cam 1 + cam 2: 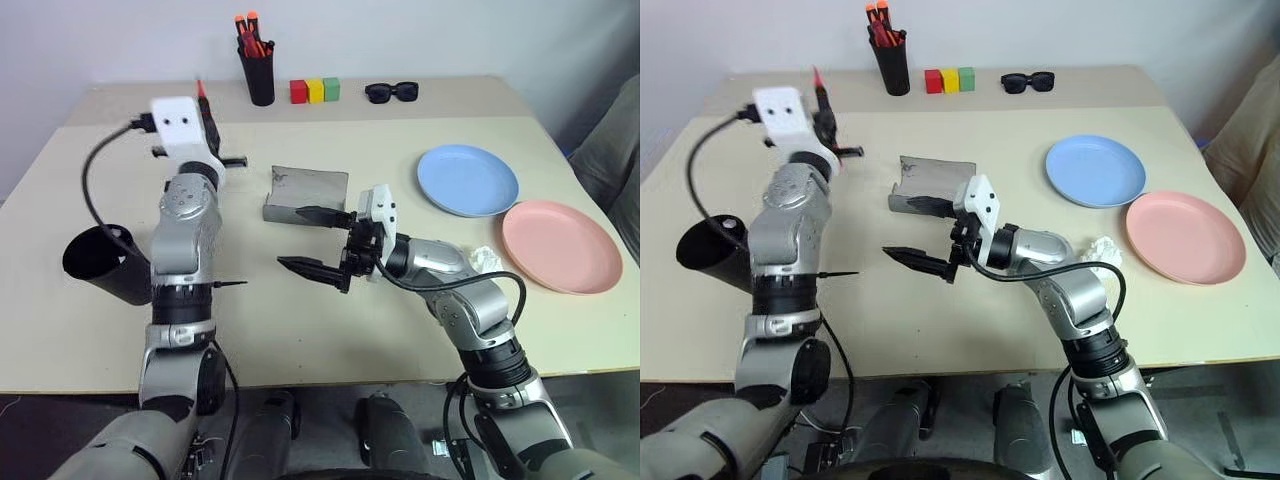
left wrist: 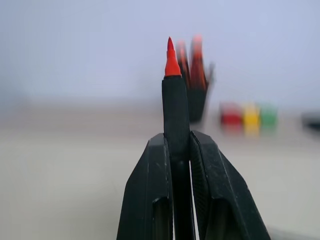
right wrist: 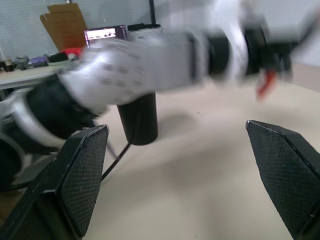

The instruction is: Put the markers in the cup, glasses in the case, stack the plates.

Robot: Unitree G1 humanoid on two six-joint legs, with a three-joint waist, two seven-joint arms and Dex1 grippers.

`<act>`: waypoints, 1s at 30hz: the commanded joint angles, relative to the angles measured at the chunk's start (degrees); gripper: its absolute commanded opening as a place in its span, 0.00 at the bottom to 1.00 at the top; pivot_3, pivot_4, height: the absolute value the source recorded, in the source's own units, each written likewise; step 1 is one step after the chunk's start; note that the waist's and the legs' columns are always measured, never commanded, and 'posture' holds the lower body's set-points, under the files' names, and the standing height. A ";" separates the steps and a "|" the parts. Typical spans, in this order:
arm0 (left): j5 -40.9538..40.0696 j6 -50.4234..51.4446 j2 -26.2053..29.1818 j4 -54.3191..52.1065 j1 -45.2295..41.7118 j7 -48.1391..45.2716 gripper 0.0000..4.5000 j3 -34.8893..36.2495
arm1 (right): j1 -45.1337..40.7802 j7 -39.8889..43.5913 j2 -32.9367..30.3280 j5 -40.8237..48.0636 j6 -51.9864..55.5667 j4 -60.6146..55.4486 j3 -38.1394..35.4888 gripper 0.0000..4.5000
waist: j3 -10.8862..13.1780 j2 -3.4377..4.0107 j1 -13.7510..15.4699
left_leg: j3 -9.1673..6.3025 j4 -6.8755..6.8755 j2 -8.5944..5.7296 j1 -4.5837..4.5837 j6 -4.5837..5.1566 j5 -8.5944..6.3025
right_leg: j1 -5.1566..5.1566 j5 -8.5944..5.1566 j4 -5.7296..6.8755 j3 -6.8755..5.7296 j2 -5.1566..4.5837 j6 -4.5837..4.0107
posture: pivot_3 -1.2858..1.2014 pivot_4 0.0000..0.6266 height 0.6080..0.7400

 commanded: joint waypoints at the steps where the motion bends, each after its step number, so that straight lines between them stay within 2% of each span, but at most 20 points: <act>1: 7.71 -4.70 0.94 -13.84 5.25 5.26 0.00 -0.31 | -0.59 0.91 -0.22 2.53 0.40 -2.11 -2.08 1.00 | 0.00 0.00 0.28 | -0.01 0.01 0.00 0.00 0.00 0.00 | 0.00 0.00 0.01 0.00 0.02 -0.01 | 0.52 0.24 1.00; 6: 17.00 -4.69 0.99 -27.64 17.07 8.65 0.00 0.24 | -1.93 2.35 0.10 7.32 3.45 -4.45 -3.13 1.00 | -0.01 0.01 0.44 | -0.01 0.05 0.00 0.01 0.01 0.00 | 0.07 0.01 -0.04 -0.01 0.03 -0.02 | 0.52 0.24 1.00; 12: 21.51 -5.38 -1.49 -33.35 28.07 11.12 0.00 2.83 | -3.53 2.99 0.52 7.88 3.81 -3.45 -2.49 1.00 | -0.03 -0.01 0.57 | -0.03 0.08 0.01 0.02 0.02 0.00 | 0.12 0.00 -0.05 -0.05 0.04 -0.03 | 0.52 0.24 1.00; 21: 22.12 -11.50 -3.63 -30.73 37.05 13.36 0.00 5.81 | -4.39 3.94 0.79 7.67 3.94 -2.79 -2.10 1.00 | -0.03 -0.02 0.63 | -0.03 0.07 0.04 0.02 0.02 -0.01 | 0.13 -0.01 -0.13 -0.06 0.05 -0.05 | 0.52 0.24 1.00; 30: 19.14 -17.20 -3.88 -24.41 39.05 13.05 0.00 7.54 | -3.81 3.31 0.95 7.36 3.86 -3.45 -1.79 1.00 | -0.03 -0.01 0.62 | -0.04 0.05 0.05 0.01 0.03 -0.02 | 0.11 -0.01 -0.15 -0.06 0.05 -0.06 | 0.52 0.24 1.00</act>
